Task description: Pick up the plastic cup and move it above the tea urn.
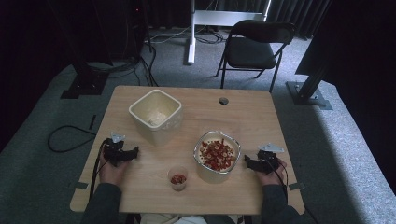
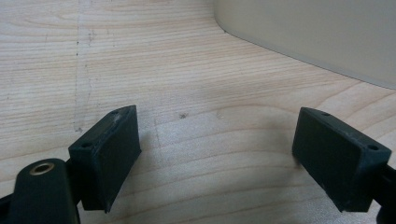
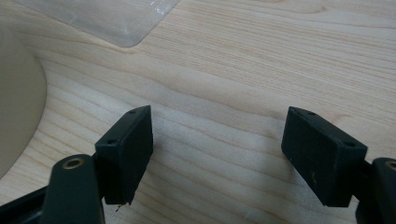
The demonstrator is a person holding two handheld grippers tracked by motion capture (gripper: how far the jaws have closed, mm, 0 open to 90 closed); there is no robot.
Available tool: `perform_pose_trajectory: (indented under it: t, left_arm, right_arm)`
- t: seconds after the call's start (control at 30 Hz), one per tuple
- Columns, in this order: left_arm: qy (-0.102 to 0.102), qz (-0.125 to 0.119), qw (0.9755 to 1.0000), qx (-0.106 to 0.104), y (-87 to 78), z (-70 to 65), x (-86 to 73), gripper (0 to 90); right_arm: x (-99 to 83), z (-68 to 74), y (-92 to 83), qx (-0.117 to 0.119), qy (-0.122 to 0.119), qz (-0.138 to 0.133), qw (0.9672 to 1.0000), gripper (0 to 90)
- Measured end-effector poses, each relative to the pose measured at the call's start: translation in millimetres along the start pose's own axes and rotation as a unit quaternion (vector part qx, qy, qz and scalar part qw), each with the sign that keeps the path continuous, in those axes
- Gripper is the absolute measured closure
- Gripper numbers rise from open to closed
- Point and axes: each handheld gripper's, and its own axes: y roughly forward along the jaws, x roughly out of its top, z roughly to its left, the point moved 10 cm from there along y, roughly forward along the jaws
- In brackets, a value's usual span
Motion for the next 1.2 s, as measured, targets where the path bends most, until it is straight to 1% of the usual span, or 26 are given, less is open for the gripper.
perform_pose_trajectory:
  t: [0.2, 0.5, 0.57, 0.6, 0.63, 0.67, 0.7, 0.77, 0.8, 0.83, 0.87, 0.9, 0.93, 0.97, 1.0, 1.03, 1.07, 1.1, 1.17, 1.2]
  left_arm:
    - [0.000, -0.001, 1.0000, 0.000, 0.1, 0.0, 0.1, 15.7]
    - [0.000, 0.000, 1.0000, 0.000, 0.0, -0.1, 0.0, 15.7]
    - [0.000, 0.000, 1.0000, 0.000, 0.0, -0.1, -0.1, 15.7]
    - [0.000, 0.000, 1.0000, 0.000, -0.1, -0.1, -0.1, 15.7]
    - [0.000, 0.000, 1.0000, 0.000, -0.1, 0.0, 0.0, 15.7]
    - [0.000, 0.000, 1.0000, 0.000, -0.1, 0.0, 0.0, 15.7]
    - [0.000, 0.000, 1.0000, 0.000, 0.0, 0.0, 0.0, 15.7]
    - [0.000, 0.000, 1.0000, 0.000, -0.1, 0.0, -0.1, 15.7]
    - [0.000, 0.000, 1.0000, 0.000, -0.1, 0.0, -0.1, 15.7]
    - [0.000, 0.000, 1.0000, 0.000, -0.1, 0.0, -0.1, 15.7]
    - [0.000, 0.000, 1.0000, 0.000, 0.0, 0.0, -0.1, 15.7]
    - [0.000, 0.000, 1.0000, 0.000, 0.0, 0.0, -0.1, 15.7]
    - [0.000, 0.000, 1.0000, 0.000, 0.0, 0.0, 0.0, 15.7]
    - [0.000, 0.000, 1.0000, 0.000, 0.0, 0.0, 0.0, 15.7]
    - [0.000, 0.000, 1.0000, 0.000, 0.0, 0.0, -0.1, 15.7]
    - [0.000, 0.000, 1.0000, 0.000, 0.0, 0.0, -0.1, 15.7]
    - [0.000, 0.000, 1.0000, 0.000, 0.0, 0.0, 0.0, 15.7]
    - [0.000, 0.000, 1.0000, 0.000, 0.0, 0.0, 0.0, 15.7]
    - [0.000, 0.000, 1.0000, 0.000, 0.0, 0.0, 0.0, 15.7]
    - [0.000, 0.000, 1.0000, 0.000, 0.0, -0.1, 0.0, 15.7]
  right_arm:
    - [0.0, 0.1, 0.0, 0.000, 0.001, 0.001, 1.0000, 24.5]
    - [0.6, 0.2, -0.1, -0.005, 0.004, 0.009, 0.9999, 24.7]
    - [1.4, -0.6, -1.2, -0.011, 0.011, 0.018, 0.9997, 30.3]
    - [1.4, -0.6, -1.2, -0.011, 0.011, 0.018, 0.9997, 30.3]
    - [3.3, 0.6, -2.3, 0.000, 0.022, 0.021, 0.9995, 31.9]
    - [3.3, 0.6, -2.3, 0.000, 0.022, 0.021, 0.9995, 31.9]
    - [5.1, 1.4, -3.1, 0.003, 0.025, 0.018, 0.9995, 32.3]
    - [9.7, 3.0, -5.3, 0.000, 0.020, 0.013, 0.9997, 32.9]
    - [15.4, 5.0, -8.2, 0.000, 0.019, 0.005, 0.9998, 33.2]
    - [15.4, 5.0, -8.2, 0.000, 0.019, 0.005, 0.9998, 33.2]
    - [21.6, 6.7, -10.7, 0.003, 0.018, -0.002, 0.9998, 33.7]
    - [21.6, 6.7, -10.7, 0.003, 0.018, -0.002, 0.9998, 33.7]
    - [28.3, 8.0, -12.5, 0.004, 0.020, -0.008, 0.9998, 34.0]
    - [28.3, 8.0, -12.5, 0.004, 0.020, -0.008, 0.9998, 34.0]
    - [35.6, 8.2, -14.1, 0.003, 0.021, -0.016, 0.9997, 34.4]
    - [35.6, 8.2, -14.1, 0.003, 0.021, -0.016, 0.9997, 34.4]
    - [43.0, 9.3, -15.7, 0.007, 0.024, -0.022, 0.9995, 34.7]
    - [43.0, 9.3, -15.7, 0.007, 0.024, -0.022, 0.9995, 34.7]
    - [53.9, 10.7, -17.6, 0.007, 0.022, -0.031, 0.9993, 35.4]
    - [53.9, 10.7, -17.6, 0.007, 0.022, -0.031, 0.9993, 35.4]
